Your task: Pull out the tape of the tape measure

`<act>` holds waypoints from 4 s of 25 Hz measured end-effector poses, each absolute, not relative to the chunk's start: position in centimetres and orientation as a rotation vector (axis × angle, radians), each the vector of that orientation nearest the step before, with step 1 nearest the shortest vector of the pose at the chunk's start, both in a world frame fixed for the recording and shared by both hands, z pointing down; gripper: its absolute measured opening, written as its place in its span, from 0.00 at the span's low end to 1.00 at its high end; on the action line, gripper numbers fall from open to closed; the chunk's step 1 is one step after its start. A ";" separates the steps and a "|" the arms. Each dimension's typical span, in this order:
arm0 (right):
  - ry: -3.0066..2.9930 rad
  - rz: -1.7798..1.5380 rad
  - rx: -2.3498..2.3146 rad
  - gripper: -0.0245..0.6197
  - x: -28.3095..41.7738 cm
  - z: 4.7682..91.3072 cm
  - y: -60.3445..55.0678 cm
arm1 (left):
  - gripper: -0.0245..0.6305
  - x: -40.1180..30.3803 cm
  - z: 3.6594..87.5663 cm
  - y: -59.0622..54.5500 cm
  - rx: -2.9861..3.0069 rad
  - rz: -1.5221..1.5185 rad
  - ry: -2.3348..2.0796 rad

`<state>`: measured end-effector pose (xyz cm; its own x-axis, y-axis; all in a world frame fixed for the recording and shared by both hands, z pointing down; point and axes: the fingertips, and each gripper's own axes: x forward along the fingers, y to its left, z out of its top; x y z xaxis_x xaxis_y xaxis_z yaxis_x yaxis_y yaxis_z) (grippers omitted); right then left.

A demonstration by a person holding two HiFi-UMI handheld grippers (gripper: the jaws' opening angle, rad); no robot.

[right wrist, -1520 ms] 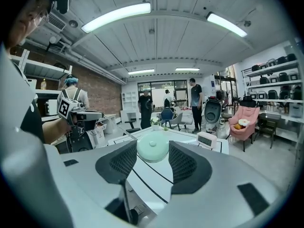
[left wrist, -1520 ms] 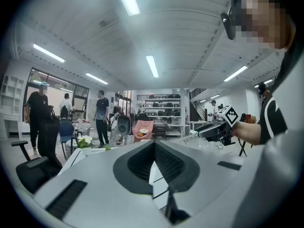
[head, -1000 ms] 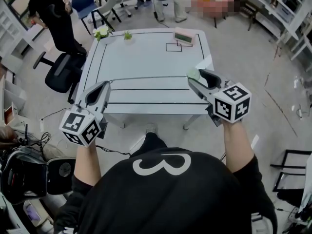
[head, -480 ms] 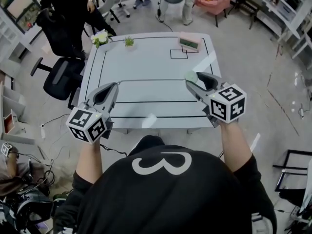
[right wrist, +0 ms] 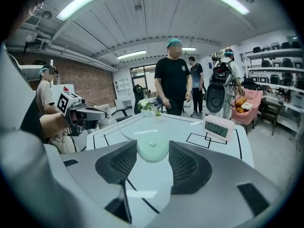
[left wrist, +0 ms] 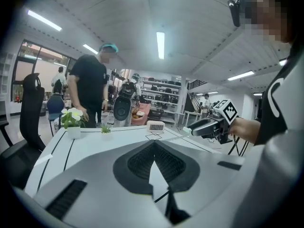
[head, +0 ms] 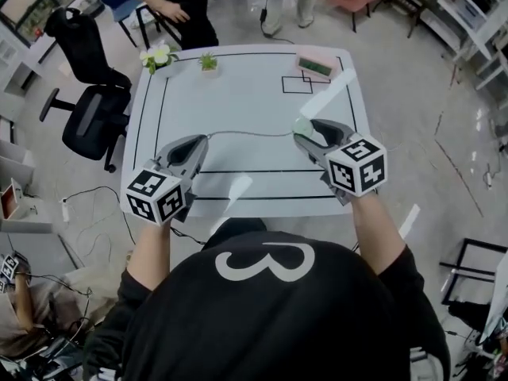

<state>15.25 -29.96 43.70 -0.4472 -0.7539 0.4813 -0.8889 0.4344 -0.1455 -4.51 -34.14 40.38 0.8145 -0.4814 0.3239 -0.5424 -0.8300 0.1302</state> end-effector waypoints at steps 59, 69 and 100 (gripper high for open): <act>-2.390 0.666 1.298 0.52 13.7 49.2 -29.3 | 0.37 -4.8 50.6 -33.8 2.573 0.725 -0.829; -2.835 0.559 1.124 0.24 10.2 37.9 -19.1 | 0.27 -1.9 39.6 -23.1 2.643 0.292 -0.707; -3.023 0.368 1.147 0.05 9.4 30.9 -6.9 | 0.04 2.3 29.6 -7.9 2.821 0.003 -0.479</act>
